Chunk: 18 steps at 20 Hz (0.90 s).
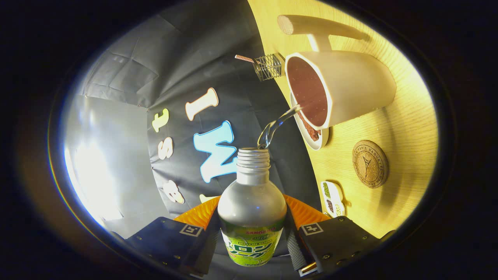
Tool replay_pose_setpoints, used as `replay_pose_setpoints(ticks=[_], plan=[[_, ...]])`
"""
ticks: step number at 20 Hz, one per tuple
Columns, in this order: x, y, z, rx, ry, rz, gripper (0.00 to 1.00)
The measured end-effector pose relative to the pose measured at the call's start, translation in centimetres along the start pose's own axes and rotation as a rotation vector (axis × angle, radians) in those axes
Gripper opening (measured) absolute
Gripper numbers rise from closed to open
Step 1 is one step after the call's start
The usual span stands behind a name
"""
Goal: Take the bottle from table, then pour the juice into the cup, finally place the bottle on the coaster
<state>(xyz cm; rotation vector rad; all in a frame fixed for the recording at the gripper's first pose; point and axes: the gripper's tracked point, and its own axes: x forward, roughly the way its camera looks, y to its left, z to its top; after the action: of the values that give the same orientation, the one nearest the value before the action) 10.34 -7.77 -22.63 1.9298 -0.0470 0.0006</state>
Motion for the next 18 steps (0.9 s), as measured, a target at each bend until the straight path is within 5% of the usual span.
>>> replay_pose_setpoints(ticks=[18], plan=[[0.3, 1.5, 0.7, 0.106, -0.062, 0.021, 0.76]])
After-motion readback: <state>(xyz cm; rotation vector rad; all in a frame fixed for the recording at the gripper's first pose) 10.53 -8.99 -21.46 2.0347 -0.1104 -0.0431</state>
